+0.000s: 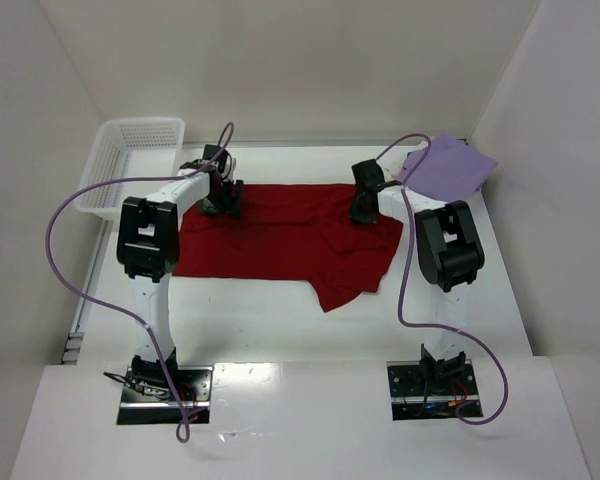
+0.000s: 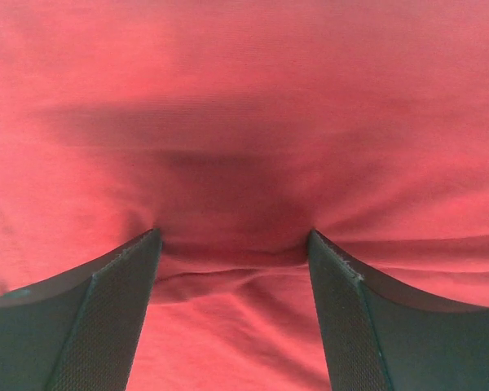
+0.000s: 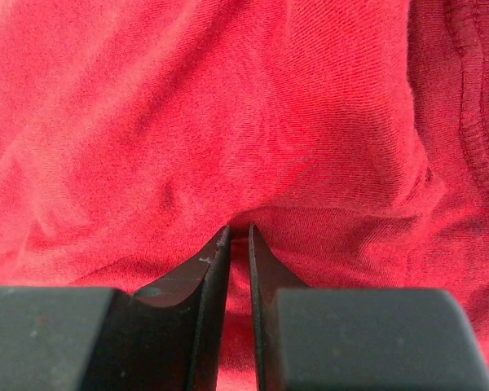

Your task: Fold and stack the t-shirts

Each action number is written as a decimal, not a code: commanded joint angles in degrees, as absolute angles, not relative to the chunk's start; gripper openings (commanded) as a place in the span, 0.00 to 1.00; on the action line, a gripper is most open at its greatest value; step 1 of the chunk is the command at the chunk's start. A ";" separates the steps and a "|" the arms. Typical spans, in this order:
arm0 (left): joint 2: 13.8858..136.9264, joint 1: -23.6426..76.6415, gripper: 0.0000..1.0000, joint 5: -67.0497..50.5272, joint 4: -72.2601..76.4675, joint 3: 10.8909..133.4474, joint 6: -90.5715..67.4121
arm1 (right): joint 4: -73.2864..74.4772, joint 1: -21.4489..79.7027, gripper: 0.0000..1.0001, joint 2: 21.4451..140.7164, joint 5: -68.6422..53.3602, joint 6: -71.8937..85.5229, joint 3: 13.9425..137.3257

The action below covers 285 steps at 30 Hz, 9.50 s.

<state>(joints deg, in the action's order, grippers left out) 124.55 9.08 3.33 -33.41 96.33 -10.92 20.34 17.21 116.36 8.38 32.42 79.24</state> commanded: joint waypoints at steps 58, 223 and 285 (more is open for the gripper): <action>67.33 -6.15 0.86 -1.85 -22.51 45.28 -40.68 | 26.81 22.32 1.00 61.09 8.62 54.84 33.93; 100.10 -0.98 0.69 -6.41 -12.11 84.71 -25.85 | 15.56 9.93 0.66 99.94 0.55 33.93 76.56; 115.05 21.27 0.72 5.27 -19.95 78.22 -26.19 | 19.34 20.57 0.00 99.23 8.17 34.37 70.39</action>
<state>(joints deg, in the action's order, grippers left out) 113.49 21.47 4.82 -18.81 77.28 -25.80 19.09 20.05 101.82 5.67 35.20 65.65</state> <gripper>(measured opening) 0.721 0.008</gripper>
